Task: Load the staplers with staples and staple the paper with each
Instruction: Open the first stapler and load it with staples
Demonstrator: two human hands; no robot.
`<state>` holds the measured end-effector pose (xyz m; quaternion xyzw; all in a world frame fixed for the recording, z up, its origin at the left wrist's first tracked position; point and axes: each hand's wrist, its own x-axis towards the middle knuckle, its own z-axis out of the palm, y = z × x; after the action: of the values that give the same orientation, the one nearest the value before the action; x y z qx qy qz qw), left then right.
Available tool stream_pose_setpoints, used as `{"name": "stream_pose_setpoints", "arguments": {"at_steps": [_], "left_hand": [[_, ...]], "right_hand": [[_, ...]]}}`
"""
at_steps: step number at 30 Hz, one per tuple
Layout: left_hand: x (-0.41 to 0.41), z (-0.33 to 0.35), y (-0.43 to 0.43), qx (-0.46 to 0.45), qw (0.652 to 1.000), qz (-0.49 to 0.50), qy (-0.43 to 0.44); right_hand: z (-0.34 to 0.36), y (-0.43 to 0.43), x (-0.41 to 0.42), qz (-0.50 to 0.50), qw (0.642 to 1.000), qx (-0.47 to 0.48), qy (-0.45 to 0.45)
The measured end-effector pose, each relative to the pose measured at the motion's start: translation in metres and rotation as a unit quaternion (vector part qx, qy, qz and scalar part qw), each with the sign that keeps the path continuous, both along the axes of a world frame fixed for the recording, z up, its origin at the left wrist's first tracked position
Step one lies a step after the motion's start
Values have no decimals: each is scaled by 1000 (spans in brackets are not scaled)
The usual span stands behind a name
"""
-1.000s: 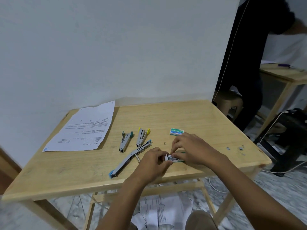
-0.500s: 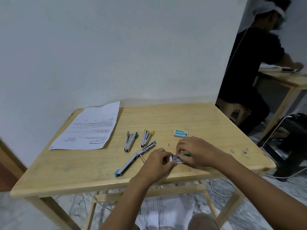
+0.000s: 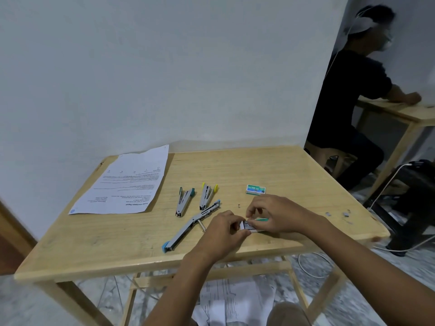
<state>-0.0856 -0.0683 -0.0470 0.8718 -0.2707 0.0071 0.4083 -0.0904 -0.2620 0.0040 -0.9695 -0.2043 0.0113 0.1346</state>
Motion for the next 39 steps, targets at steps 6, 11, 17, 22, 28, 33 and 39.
{"name": "stream_pose_setpoints", "arguments": {"at_steps": [6, 11, 17, 22, 28, 33, 39], "left_hand": [[0, 0, -1, -2, 1000, 2, 1], [0, 1, 0, -4, 1000, 1, 0], [-1, 1, 1, -4, 1000, -3, -3], [-1, 1, 1, -5, 1000, -3, -2], [-1, 2, 1, -2, 1000, -2, 3], [-1, 2, 1, -3, 1000, -2, -4], [-1, 1, 1, -5, 1000, 0, -9]], "right_hand": [[3, -1, 2, -10, 999, -28, 31], [9, 4, 1, 4, 996, -86, 19], [11, 5, -2, -3, 996, -82, 22], [11, 8, -1, -15, 996, -81, 36], [12, 10, -1, -14, 995, -83, 54], [12, 17, 3, -17, 994, -97, 56], [11, 18, -3, 13, 991, -129, -22]]}}
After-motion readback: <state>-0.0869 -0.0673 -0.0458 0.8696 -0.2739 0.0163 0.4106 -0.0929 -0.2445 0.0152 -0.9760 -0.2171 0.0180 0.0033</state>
